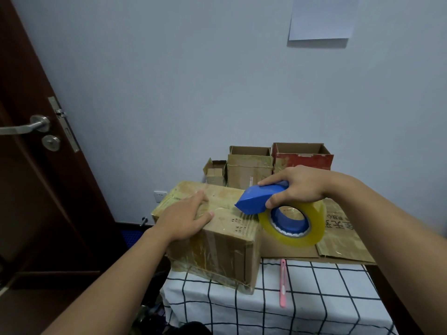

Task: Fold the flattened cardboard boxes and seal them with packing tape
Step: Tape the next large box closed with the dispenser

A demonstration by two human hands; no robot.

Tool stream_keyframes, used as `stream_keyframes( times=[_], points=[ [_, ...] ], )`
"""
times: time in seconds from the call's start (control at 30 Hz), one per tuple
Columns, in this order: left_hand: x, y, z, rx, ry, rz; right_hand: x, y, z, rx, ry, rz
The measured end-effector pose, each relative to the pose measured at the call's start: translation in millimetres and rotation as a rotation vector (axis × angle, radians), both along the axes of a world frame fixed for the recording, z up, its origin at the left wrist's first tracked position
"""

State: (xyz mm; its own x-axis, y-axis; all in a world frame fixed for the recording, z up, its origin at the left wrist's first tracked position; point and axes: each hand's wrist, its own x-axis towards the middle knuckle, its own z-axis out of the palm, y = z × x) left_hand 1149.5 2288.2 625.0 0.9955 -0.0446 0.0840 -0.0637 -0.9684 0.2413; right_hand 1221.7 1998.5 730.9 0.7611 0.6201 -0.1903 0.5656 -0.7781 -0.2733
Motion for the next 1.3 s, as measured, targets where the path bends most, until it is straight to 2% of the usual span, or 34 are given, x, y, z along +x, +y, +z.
stream_keyframes(
  times=[0.47, 0.8, 0.93, 1.07, 1.3],
  points=[
    [2, -1, -1, 0.105, -0.006, -0.144, -11, 3, -8, -0.011, -0.074, -0.006],
    [-8, -34, -6, 0.185, -0.014, -0.134, -11, -2, -18, 0.028, -0.088, -0.016],
    [-7, -43, -12, 0.177, -0.125, -0.162, -11, -3, -20, 0.042, -0.087, -0.019],
    [-7, -50, -15, 0.141, -0.114, -0.225, -11, -6, -22, 0.065, -0.073, -0.023],
    [-10, -59, -15, 0.156, -0.212, -0.253, -12, -10, -26, 0.106, -0.073, -0.022]
  ],
)
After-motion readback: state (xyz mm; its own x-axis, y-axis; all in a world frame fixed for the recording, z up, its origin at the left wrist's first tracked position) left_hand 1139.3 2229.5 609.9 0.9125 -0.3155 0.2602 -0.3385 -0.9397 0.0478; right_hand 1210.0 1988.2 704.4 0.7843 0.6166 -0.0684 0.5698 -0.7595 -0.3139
